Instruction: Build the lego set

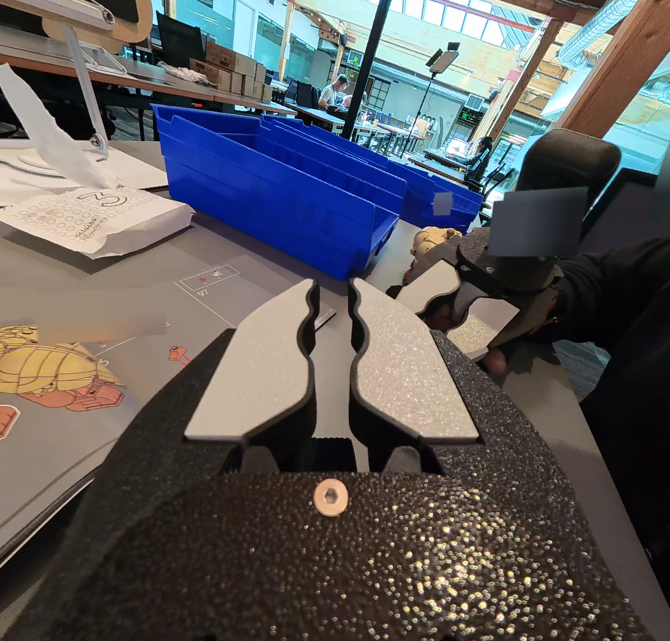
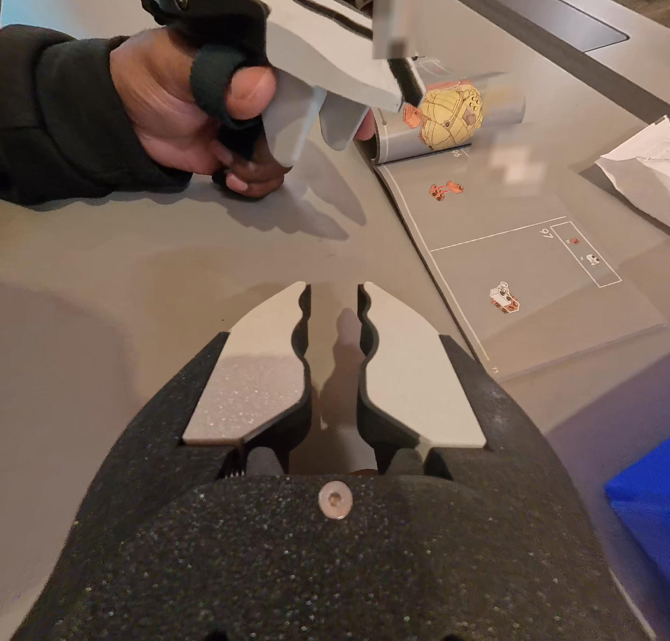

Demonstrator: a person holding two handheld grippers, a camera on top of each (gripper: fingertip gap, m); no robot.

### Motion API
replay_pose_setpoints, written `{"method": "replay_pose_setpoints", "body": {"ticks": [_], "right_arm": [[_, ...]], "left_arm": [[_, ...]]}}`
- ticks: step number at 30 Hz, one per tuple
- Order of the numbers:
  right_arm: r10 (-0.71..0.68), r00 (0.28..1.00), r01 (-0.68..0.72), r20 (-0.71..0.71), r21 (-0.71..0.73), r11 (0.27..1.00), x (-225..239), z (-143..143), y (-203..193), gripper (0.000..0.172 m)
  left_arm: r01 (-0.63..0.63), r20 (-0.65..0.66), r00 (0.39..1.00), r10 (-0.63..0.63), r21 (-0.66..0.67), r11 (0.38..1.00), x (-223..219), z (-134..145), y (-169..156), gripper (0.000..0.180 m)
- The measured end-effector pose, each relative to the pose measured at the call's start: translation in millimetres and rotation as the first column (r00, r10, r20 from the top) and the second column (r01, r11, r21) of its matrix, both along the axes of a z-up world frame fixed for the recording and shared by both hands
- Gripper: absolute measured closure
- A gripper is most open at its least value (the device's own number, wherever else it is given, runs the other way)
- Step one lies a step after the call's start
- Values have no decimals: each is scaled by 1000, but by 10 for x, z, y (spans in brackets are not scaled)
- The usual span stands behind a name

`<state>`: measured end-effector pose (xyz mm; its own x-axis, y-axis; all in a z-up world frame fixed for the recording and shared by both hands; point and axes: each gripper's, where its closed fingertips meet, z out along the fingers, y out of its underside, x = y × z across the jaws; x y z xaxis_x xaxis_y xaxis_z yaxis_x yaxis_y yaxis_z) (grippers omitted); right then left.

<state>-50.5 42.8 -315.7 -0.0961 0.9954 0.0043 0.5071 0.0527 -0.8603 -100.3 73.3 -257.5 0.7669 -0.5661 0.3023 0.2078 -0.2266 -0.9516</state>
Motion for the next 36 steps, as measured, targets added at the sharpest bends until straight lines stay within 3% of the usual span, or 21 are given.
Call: {"method": "replay_pose_setpoints", "body": {"ticks": [7,11,15,18,22,26,28,33,36], "right_arm": [[56,998,-58,-24,-72,996,197,236,-130,155],[40,991,-52,-128,-88,995,477,715,22,155],[-45,974,53,-223,31,998,904,1295,590,154],[-150,960,188,-236,146,971,1199,1591,1234,151],[-187,951,233,-247,172,957,1294,1891,1759,150],[-166,971,200,-170,202,959,1143,1858,2024,148],[-175,961,213,-216,168,963,1058,1874,2141,150],[-254,955,276,-153,149,949,1128,1445,2591,146],[-314,926,343,-208,122,931,1408,1332,2842,146]], "left_arm": [[11,19,1000,-10,-23,1000,-5,-14,20,166],[6,30,1000,-5,-36,999,-22,-25,43,166],[-14,47,999,15,-25,1000,-61,-4,70,166],[-23,62,998,24,-6,1000,-83,25,86,166],[-25,74,997,23,23,999,-86,63,101,166],[-17,79,997,15,30,999,-79,73,92,166],[-15,90,996,12,35,999,-88,84,84,166],[7,120,993,-12,44,999,-112,108,46,166],[5,126,992,-11,44,999,-159,110,32,166]]}}
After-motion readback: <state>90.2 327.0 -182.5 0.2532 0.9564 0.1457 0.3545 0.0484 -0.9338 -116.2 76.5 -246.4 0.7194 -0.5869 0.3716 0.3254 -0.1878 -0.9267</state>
